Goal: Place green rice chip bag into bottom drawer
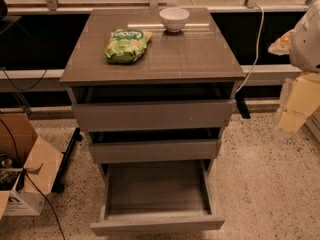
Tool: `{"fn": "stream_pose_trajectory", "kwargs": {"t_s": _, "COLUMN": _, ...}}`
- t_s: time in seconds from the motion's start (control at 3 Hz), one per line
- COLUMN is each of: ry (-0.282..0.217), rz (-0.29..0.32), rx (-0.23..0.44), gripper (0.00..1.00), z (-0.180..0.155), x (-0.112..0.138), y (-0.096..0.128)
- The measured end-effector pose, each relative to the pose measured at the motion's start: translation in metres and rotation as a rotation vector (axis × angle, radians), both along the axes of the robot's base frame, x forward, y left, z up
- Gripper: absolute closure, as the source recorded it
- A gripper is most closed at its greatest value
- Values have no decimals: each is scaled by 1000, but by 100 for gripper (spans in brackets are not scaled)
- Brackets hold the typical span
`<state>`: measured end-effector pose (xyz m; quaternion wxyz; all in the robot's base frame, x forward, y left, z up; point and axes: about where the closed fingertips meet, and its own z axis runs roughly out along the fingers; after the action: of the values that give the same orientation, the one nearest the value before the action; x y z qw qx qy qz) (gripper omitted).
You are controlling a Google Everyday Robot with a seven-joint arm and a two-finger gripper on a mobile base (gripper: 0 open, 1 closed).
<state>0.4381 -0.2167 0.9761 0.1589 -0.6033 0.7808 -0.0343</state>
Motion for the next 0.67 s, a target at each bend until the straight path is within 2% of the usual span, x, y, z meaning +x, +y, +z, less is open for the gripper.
{"fn": "stream_pose_trajectory", "kwargs": {"t_s": 0.33, "ry": -2, "rz": 0, "rx": 0, "gripper": 0, "z": 0, "x": 0, "y": 0}}
{"fn": "stream_pose_trajectory", "kwargs": {"t_s": 0.67, "ry": -29, "rz": -11, "rx": 39, "gripper": 0, "z": 2, "x": 14, "y": 13}}
